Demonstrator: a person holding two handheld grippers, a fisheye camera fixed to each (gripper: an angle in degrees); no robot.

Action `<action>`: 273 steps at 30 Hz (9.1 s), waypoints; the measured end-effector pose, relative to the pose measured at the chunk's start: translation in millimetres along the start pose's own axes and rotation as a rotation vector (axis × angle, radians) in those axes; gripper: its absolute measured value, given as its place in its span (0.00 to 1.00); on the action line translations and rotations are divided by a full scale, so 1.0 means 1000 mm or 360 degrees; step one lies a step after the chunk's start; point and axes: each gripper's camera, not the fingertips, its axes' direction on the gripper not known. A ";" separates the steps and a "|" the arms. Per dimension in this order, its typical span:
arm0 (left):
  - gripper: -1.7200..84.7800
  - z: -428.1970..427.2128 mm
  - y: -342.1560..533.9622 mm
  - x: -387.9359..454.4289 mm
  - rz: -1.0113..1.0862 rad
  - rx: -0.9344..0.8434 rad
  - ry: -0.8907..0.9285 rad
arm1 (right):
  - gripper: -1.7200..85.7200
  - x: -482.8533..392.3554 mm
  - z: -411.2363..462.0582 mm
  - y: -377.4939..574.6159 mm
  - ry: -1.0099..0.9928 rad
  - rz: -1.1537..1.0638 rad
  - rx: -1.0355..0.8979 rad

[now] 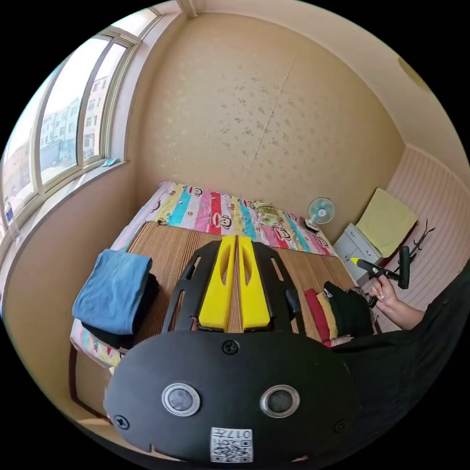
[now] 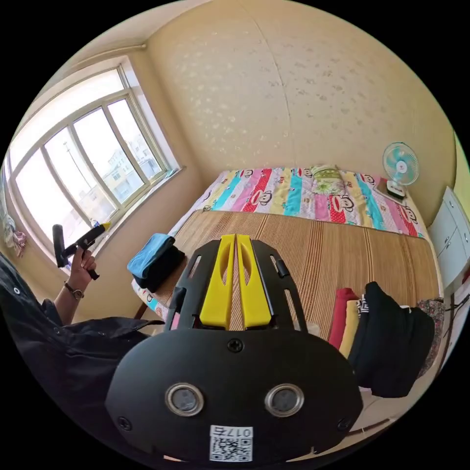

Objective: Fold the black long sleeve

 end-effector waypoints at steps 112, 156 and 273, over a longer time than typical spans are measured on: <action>0.16 0.289 0.128 -0.037 0.0194 -0.0655 0.1438 | 0.05 -0.232 -0.033 -0.138 0.0077 -0.0721 0.0323; 0.03 0.076 0.088 0.174 0.0854 -0.0057 0.2369 | 0.09 0.064 0.051 -0.046 -0.1351 -0.0177 0.0268; 0.05 0.210 -0.030 -0.449 -0.0330 -0.1447 0.0076 | 0.06 0.149 0.184 0.288 0.0264 0.0447 -0.1190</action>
